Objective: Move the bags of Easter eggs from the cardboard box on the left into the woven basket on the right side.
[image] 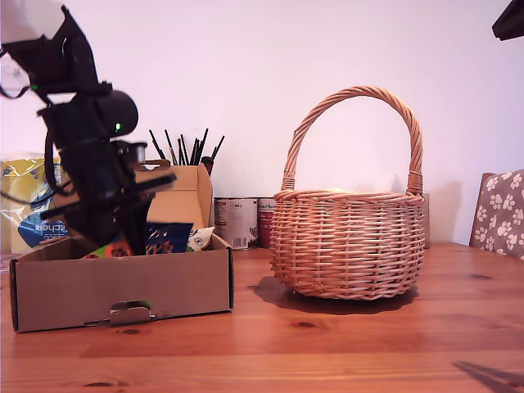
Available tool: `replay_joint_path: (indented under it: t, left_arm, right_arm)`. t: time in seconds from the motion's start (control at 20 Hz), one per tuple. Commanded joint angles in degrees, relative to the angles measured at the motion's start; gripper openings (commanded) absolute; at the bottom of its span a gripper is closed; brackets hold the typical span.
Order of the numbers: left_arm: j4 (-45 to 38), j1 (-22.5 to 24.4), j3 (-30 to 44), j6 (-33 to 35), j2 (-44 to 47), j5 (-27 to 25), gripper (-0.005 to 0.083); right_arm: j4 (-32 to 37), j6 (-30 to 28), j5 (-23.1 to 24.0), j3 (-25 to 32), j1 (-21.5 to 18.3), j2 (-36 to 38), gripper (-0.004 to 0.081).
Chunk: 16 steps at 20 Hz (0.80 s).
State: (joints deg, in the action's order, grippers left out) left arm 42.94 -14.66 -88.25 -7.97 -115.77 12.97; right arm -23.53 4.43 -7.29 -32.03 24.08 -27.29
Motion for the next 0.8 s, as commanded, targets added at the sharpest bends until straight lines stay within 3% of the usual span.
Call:
replay_joint_path:
  t: [0.0,0.25,0.45,0.75]
  left_arm:
    - [1.2,-0.3,-0.3,1.9,-0.4,0.5,0.0142]
    - [2.3,-0.1,-0.3,4.2,3.0,1.4,0.0051]
    - [2.5,0.2,-0.3,4.6,4.5,1.9,0.0051]
    - [0.9,0.1,-0.3,5.0,9.6,6.6,0.0036]
  right_arm:
    - [0.5,-0.1,0.0,-0.7,-0.1,-0.2,-0.0010]
    - [0.5,-0.1,0.0,-0.7,-0.1,-0.2,-0.0010]
    - [0.5,-0.1,-0.1,-0.7,-0.1,-0.2,-0.0010]
    - [0.5,0.2,-0.1,-0.7,-0.1,-0.2,-0.0010]
